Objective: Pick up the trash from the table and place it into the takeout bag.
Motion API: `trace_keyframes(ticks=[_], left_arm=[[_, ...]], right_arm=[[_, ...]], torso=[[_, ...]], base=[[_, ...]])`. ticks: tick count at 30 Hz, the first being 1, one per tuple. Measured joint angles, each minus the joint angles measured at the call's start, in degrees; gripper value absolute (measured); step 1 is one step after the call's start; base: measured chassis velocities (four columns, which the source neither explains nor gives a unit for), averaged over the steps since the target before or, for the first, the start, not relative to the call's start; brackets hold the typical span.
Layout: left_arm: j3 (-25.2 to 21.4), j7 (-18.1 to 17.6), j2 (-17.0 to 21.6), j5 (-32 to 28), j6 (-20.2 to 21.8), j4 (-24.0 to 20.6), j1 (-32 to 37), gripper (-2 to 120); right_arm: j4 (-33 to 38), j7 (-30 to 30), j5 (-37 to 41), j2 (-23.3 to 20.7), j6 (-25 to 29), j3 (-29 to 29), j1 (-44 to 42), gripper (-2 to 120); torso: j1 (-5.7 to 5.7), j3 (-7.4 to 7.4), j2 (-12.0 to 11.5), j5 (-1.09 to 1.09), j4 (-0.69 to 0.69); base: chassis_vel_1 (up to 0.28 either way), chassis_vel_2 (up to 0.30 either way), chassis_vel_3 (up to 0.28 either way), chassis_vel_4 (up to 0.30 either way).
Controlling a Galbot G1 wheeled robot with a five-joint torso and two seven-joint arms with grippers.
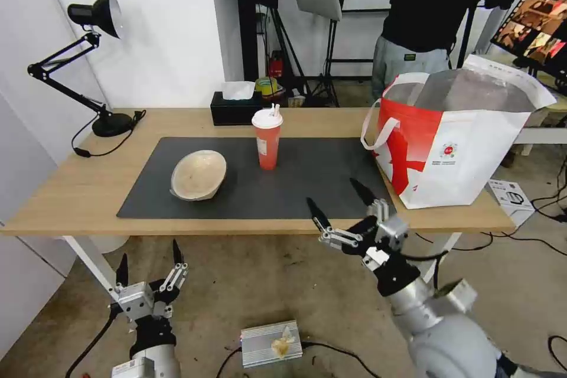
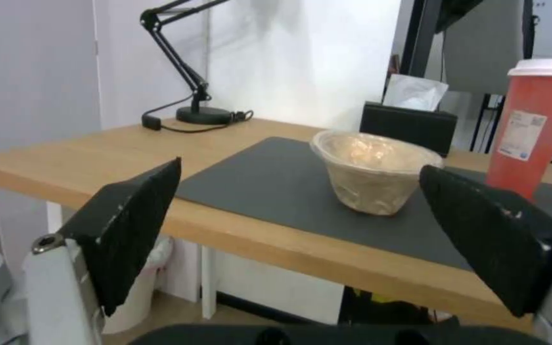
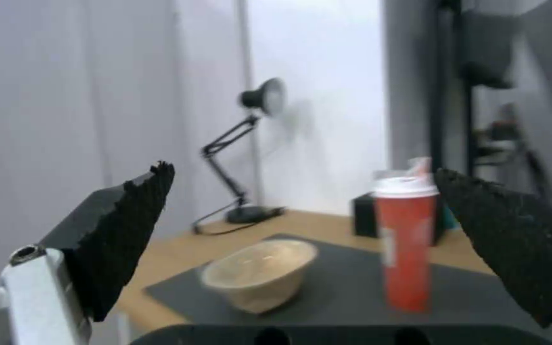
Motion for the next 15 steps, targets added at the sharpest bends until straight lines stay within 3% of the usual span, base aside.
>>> trace_keyframes(ticks=[6, 8, 15], left_arm=[[-0.4, 1.4, 0.0, -0.4, 0.0, -0.1, 0.1, 100], [-0.4, 1.8, 0.0, -0.6, 0.0, -0.1, 0.2, 100], [-0.8, 1.8, 0.0, -0.7, 0.0, -0.2, 0.3, 100]], right_arm=[[-3.0, -4.1, 2.8, -1.0, -0.9, -3.4, 6.3, 100], [-6.4, -6.2, 4.0, -1.2, -0.9, -7.4, 13.2, 100], [-13.9, -6.2, 4.7, 0.5, -2.4, -14.7, 24.8, 100]], torso=[[0.0, 0.0, 0.0, 0.0, -0.01], [0.0, 0.0, 0.0, 0.0, 0.0], [0.0, 0.0, 0.0, -0.01, 0.01]], base=[[0.0, 0.0, 0.0, 0.0], [0.0, 0.0, 0.0, 0.0], [0.0, 0.0, 0.0, 0.0]])
